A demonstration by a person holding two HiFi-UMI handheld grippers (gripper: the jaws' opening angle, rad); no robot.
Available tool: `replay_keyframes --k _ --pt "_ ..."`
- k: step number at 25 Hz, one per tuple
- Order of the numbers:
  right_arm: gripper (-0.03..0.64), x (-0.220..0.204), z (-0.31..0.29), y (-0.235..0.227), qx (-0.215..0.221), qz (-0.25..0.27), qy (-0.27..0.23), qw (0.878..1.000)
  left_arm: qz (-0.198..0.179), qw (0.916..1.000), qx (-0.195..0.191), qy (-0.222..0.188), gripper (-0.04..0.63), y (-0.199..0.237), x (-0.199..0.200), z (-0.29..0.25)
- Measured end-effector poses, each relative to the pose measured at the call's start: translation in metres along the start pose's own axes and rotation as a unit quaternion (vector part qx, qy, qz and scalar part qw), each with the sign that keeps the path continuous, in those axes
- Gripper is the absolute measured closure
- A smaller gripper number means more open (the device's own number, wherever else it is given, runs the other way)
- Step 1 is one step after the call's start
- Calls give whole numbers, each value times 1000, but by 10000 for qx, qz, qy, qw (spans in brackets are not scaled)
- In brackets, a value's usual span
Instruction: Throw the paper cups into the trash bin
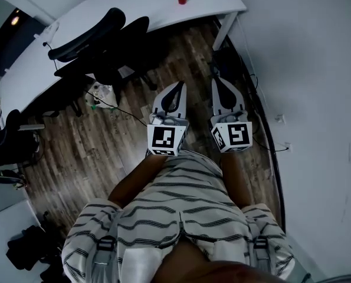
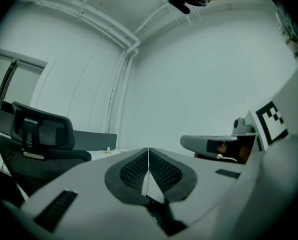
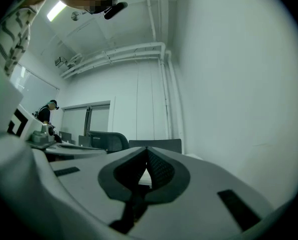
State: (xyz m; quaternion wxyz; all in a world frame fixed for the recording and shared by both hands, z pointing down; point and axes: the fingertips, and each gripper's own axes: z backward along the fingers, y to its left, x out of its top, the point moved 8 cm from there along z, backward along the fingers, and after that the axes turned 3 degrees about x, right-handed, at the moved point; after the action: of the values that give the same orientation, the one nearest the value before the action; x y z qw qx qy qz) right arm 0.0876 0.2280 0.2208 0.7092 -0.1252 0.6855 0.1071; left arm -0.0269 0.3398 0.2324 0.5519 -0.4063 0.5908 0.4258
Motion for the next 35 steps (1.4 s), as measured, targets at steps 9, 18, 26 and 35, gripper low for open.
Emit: replay_keyframes --k 9,18,26,35 --pt "607 10 -115 -44 -154 -17 76 9999 24 9997 -186 124 571 62 18 -114" --pt "607 9 -195 -77 -423 -6 244 9988 111 9986 -425 290 571 110 17 -199" --pt "607 0 -228 -113 -690 -33 366 9969 -21 9964 -505 684 571 123 3 -249" --pt "607 -15 -254 -147 -449 -96 496 9977 22 9970 -136 759 571 128 -17 -298"
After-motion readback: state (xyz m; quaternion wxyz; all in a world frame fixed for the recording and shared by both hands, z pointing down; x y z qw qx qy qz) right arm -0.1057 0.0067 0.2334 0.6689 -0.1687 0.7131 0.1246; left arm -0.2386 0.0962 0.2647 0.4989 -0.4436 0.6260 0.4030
